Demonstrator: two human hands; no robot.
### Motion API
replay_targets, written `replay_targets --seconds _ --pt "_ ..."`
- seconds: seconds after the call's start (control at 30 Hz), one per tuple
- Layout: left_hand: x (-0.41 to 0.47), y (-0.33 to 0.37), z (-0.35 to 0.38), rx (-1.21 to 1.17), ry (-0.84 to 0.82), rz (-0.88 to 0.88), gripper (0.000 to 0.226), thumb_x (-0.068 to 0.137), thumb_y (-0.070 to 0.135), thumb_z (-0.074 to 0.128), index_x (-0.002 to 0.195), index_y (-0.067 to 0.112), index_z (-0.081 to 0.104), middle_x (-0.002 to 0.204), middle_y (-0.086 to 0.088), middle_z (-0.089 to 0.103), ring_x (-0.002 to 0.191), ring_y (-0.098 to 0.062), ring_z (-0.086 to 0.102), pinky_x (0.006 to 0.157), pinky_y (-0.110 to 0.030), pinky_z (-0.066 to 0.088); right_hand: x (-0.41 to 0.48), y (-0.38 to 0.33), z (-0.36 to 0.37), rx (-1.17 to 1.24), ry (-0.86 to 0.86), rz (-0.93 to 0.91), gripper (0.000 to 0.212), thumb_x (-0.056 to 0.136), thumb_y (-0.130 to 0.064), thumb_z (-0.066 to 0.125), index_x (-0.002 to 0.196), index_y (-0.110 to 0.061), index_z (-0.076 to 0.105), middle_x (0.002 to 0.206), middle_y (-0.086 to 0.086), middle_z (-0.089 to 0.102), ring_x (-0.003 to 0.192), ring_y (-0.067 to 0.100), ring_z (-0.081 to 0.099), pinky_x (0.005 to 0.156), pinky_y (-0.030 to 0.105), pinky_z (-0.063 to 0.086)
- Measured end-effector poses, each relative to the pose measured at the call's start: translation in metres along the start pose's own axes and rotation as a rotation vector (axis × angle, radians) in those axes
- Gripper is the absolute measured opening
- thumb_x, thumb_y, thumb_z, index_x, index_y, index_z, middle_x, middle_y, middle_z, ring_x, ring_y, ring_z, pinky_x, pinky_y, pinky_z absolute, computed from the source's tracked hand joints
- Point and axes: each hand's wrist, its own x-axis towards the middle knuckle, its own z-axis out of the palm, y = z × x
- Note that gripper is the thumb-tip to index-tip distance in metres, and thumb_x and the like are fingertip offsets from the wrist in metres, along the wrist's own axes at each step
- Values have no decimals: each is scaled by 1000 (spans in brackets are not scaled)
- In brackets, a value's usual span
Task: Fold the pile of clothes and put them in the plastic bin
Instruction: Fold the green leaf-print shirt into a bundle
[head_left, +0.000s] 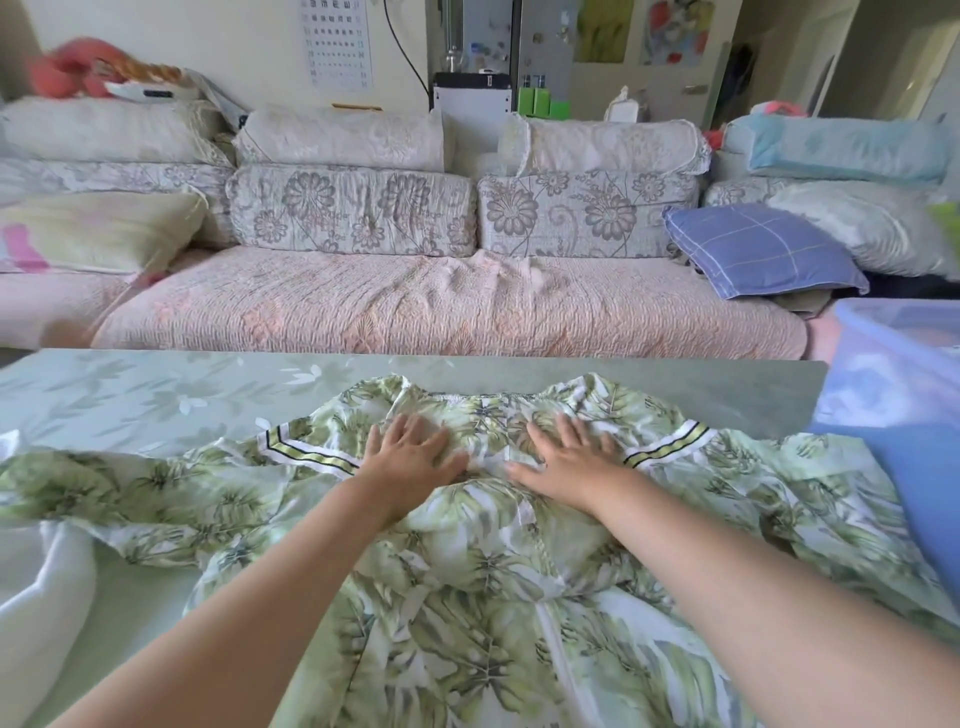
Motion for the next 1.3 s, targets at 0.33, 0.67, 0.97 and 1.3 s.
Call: replay_targets --seconds 0.33,0.67,0.97,1.3 --pt "-86 22 -48 -151 -211 202 97 72 57 78 151 26 30 146 7 44 129 -17 46 109 -31 36 -93 -10 -36 247 -109 -381 83 78 -75 52 151 -39 35 154 -6 32 143 18 30 117 47 29" --pt "-85 19 -13 130 643 610 25 88 -1 56 85 24 59 76 12 51 67 -7 48 53 -16 50 -102 -20 -23 -234 598 -459 32 74 15 60 90 -12 63 71 -4 50 56 15 50 53 32 52" --pt "-89 38 -18 -544 209 260 28 98 21 46 84 11 68 79 7 63 64 -5 55 67 -28 51 -97 -15 -22 249 367 -288 29 92 -27 42 67 -15 47 69 -3 47 64 15 44 67 34 45" --pt "-45 29 26 74 73 112 66 92 71 6 149 47 -18 158 3 -27 145 -27 -26 118 -60 -7 -56 -24 9 15 82 -82 76 88 -73 21 148 -53 -21 156 1 -35 146 32 -30 112 68 -16"
